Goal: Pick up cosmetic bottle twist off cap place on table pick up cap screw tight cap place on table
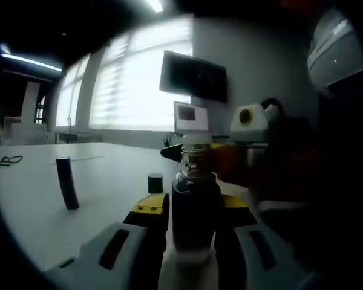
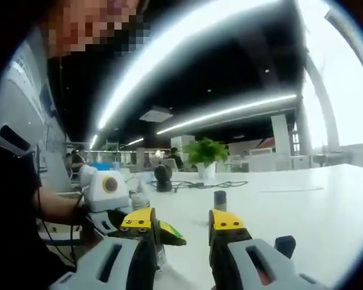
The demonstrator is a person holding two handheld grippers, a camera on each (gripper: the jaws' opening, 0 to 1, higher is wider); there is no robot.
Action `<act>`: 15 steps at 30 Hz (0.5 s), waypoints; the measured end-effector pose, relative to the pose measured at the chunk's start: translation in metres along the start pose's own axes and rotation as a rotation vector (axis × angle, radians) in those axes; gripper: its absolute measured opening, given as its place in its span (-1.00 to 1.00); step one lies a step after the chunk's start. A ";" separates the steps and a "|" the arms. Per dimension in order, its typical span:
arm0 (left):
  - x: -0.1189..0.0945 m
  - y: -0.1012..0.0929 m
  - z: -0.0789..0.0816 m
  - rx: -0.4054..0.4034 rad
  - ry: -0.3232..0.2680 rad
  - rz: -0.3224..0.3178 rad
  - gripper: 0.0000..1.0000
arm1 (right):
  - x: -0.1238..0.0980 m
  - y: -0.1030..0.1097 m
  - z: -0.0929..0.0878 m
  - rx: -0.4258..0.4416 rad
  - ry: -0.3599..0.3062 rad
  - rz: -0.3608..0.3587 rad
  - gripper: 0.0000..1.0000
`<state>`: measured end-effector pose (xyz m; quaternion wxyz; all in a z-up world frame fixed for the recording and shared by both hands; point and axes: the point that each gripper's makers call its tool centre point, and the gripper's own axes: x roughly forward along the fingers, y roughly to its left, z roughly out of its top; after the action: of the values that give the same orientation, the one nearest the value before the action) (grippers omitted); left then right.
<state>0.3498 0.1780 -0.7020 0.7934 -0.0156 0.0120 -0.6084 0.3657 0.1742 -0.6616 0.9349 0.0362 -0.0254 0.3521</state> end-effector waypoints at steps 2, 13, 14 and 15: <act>0.002 -0.001 -0.002 0.010 0.010 -0.008 -0.67 | 0.000 0.000 0.000 0.003 -0.003 0.000 -0.46; 0.007 -0.003 -0.001 0.058 0.014 -0.023 -0.67 | -0.012 -0.018 0.007 0.062 -0.032 -0.049 -0.46; 0.007 -0.003 -0.001 0.063 0.014 -0.022 -0.67 | -0.013 -0.020 0.007 0.066 -0.033 -0.054 -0.46; 0.006 -0.003 -0.002 0.035 0.018 -0.016 -0.67 | -0.014 -0.022 0.007 0.070 -0.033 -0.059 -0.46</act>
<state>0.3486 0.1712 -0.7040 0.7886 0.0035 0.0085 -0.6148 0.3697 0.1485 -0.6569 0.9424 0.0755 -0.0275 0.3245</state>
